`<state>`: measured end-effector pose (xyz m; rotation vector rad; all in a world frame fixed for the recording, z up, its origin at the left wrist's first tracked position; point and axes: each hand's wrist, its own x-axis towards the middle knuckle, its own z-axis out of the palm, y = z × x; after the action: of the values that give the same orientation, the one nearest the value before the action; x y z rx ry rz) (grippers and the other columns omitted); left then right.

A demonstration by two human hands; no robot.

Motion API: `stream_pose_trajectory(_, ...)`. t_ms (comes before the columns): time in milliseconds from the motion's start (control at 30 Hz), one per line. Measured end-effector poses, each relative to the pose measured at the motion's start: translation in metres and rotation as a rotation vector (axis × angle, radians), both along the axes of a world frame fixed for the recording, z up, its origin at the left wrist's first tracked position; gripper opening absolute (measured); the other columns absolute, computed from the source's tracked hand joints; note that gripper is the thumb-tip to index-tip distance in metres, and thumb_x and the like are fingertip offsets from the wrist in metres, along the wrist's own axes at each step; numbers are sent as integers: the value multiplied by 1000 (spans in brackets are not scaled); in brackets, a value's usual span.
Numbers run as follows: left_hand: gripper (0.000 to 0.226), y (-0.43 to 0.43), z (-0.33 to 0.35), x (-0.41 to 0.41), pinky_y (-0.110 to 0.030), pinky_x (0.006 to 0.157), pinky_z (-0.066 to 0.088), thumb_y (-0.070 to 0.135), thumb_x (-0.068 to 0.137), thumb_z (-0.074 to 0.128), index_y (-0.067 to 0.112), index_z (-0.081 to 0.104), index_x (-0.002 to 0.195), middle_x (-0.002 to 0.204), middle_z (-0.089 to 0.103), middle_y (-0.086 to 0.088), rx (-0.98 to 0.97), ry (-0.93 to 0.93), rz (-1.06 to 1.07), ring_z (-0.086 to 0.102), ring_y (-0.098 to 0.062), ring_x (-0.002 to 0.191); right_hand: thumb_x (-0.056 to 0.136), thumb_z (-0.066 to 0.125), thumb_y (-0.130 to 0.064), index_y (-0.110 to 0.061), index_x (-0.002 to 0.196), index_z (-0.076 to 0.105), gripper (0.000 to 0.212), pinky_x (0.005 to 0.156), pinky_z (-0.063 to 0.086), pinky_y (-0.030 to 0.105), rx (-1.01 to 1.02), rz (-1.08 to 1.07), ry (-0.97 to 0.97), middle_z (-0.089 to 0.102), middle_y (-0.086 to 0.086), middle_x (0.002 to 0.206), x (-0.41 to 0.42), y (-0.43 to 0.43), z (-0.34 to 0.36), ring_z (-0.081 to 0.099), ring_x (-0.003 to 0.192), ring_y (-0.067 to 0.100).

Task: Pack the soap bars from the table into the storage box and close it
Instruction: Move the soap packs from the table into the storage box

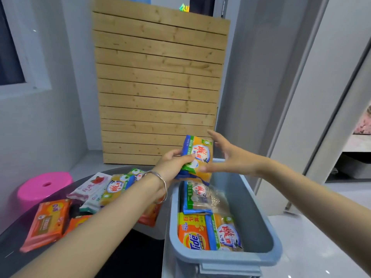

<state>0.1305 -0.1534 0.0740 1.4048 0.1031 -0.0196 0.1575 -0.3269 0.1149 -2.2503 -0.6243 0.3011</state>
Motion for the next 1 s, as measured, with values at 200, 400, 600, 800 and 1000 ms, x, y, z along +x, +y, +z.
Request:
stream_pose_trajectory(200, 46, -28, -9, 5, -42, 80, 57, 19, 78, 71, 18, 48, 117, 102, 67, -13, 45, 37, -16, 66, -26, 82, 59, 83, -48, -30, 151, 0, 126, 113, 35, 38, -327, 38, -272, 24, -1, 145, 6, -9, -11, 29, 135, 17)
stream_pose_trajectory(400, 50, -27, -19, 5, -28, 87, 51, 28, 86, 60, 15, 45, 132, 112, 65, -7, 380, -151, -159, 62, -16, 97, 62, 84, -38, -22, 149, 13, 114, 106, 43, 32, -302, 14, -311, 39, 0, 135, 12, -28, -23, 45, 122, 15)
stream_pose_trajectory(600, 72, -7, -36, 8, -26, 90, 38, 12, 87, 58, 13, 16, 146, 136, 41, -7, 691, -184, -49, 44, -22, 125, 60, 82, -47, -24, 147, 18, 110, 105, 43, 35, -658, 78, -365, 45, 1, 135, 19, -41, -33, 45, 122, 17)
stream_pose_trajectory(800, 67, -3, -43, 12, -17, 63, 41, -1, 89, 47, 16, 16, 146, 121, 44, -1, 623, -168, -36, 47, -18, 103, 57, 79, -57, -25, 145, 20, 111, 106, 42, 38, -903, 142, -340, 44, 2, 138, 32, -21, -59, 46, 126, 21)
stream_pose_trajectory(1000, 62, -3, -46, 15, 3, 48, 38, -2, 89, 46, 17, 22, 143, 118, 38, 1, 613, -183, -35, 47, -11, 90, 64, 76, -58, -27, 146, 20, 105, 109, 40, 39, -933, 139, -269, 44, 0, 144, 34, -15, -69, 45, 131, 21)
